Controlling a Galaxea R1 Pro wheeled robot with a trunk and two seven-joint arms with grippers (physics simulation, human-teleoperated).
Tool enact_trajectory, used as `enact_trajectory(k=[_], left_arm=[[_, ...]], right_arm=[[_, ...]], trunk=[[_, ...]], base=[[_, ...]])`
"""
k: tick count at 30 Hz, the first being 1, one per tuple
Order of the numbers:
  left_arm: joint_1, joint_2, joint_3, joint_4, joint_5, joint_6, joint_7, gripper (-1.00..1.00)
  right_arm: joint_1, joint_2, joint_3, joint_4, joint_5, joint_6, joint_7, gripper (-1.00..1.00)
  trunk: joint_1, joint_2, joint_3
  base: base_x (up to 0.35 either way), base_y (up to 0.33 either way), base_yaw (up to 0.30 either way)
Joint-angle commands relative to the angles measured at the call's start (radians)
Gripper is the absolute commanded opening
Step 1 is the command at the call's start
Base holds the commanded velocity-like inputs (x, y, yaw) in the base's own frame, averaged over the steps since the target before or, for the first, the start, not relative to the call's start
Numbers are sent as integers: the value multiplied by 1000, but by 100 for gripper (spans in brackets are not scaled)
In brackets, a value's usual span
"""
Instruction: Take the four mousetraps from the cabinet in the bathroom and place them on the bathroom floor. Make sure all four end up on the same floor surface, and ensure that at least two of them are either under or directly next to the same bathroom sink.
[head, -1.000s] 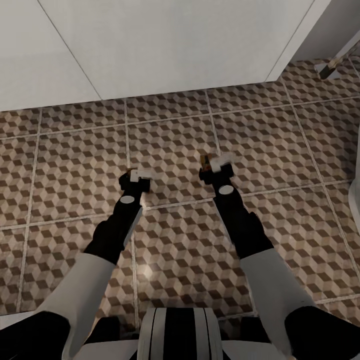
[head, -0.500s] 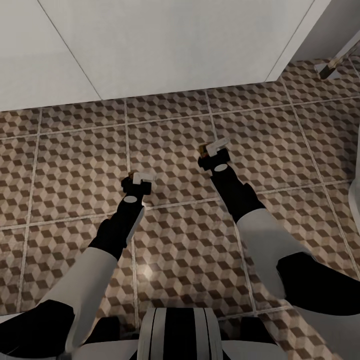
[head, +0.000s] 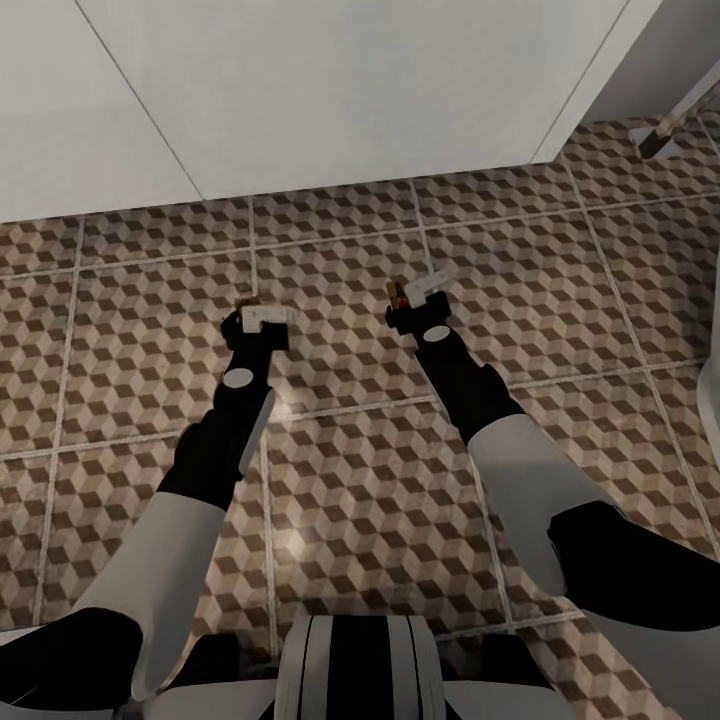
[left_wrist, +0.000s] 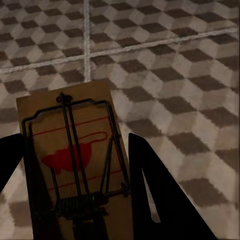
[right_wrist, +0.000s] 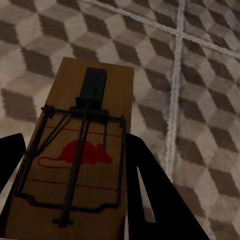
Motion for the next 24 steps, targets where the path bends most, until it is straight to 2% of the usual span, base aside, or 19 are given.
enact_trajectory(k=[1, 5, 19, 24], left_arm=[[0, 0, -2, -18, -11, 9, 2, -100], [2, 0, -3, -53, -11, 10, 2, -100], [4, 0, -3, -64, -11, 10, 2, -100], [4, 0, -3, -93, -11, 20, 2, -100]], right_arm=[[0, 0, 3, -3, 8, 8, -7, -100], [0, 0, 2, -17, 8, 12, -9, -100], [0, 0, 2, -32, 9, 13, -11, -100], [0, 0, 1, -54, 8, 15, -11, -100]], trunk=[[0, 0, 0], [0, 0, 0], [1, -1, 0], [3, -2, 0]], base=[[0, 0, 0], [0, 0, 0], [0, 0, 0], [0, 0, 0]])
